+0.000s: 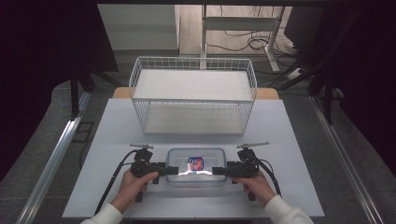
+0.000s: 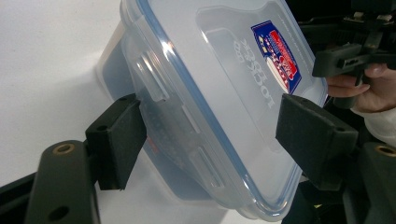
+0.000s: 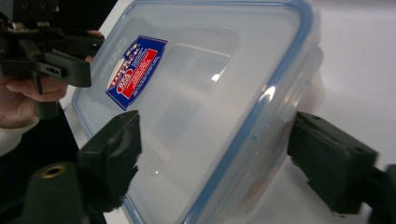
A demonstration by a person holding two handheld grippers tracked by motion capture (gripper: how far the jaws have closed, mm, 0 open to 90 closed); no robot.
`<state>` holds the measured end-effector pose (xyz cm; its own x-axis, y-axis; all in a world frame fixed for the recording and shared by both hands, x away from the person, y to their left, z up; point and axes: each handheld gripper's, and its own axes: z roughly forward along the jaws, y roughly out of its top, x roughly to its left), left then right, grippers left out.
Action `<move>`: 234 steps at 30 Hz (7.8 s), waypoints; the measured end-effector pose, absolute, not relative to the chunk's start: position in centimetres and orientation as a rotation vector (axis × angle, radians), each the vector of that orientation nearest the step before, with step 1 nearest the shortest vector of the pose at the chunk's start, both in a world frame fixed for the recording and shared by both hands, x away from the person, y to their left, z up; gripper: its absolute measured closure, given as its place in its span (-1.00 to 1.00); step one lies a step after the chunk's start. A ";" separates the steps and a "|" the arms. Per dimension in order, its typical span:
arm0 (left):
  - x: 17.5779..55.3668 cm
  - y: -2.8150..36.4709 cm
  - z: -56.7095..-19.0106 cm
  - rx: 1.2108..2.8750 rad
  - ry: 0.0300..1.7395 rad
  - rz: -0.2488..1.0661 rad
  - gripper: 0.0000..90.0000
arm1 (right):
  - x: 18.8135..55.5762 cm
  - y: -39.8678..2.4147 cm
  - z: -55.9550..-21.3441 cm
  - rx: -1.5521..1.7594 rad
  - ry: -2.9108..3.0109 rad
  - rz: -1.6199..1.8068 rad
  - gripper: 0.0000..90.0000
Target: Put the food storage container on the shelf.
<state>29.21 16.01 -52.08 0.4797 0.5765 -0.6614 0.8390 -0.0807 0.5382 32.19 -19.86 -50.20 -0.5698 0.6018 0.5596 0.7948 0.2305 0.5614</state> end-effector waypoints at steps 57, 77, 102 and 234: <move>27.7 17.3 -48.0 1.720 1.160 -0.196 0.04 | 30.8 -21.2 -46.8 -1.393 -2.171 -1.434 0.10; 35.8 18.4 -47.8 1.714 1.123 -0.153 0.04 | 38.1 -20.0 -46.2 -1.345 -2.251 -1.518 0.10; 40.3 19.5 -50.6 1.681 1.157 -0.167 0.02 | 42.8 -18.5 -48.7 -1.429 -2.213 -1.542 0.07; 23.5 18.2 -48.7 2.005 1.030 0.134 -0.35 | 41.9 -6.5 -49.9 -1.408 -2.917 -1.350 0.98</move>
<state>23.48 18.17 -48.71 0.6542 0.7079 -0.2663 0.6159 -0.2944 0.7307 41.93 -6.53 -49.88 -0.6220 0.7831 -0.0004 0.5065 0.4027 0.7624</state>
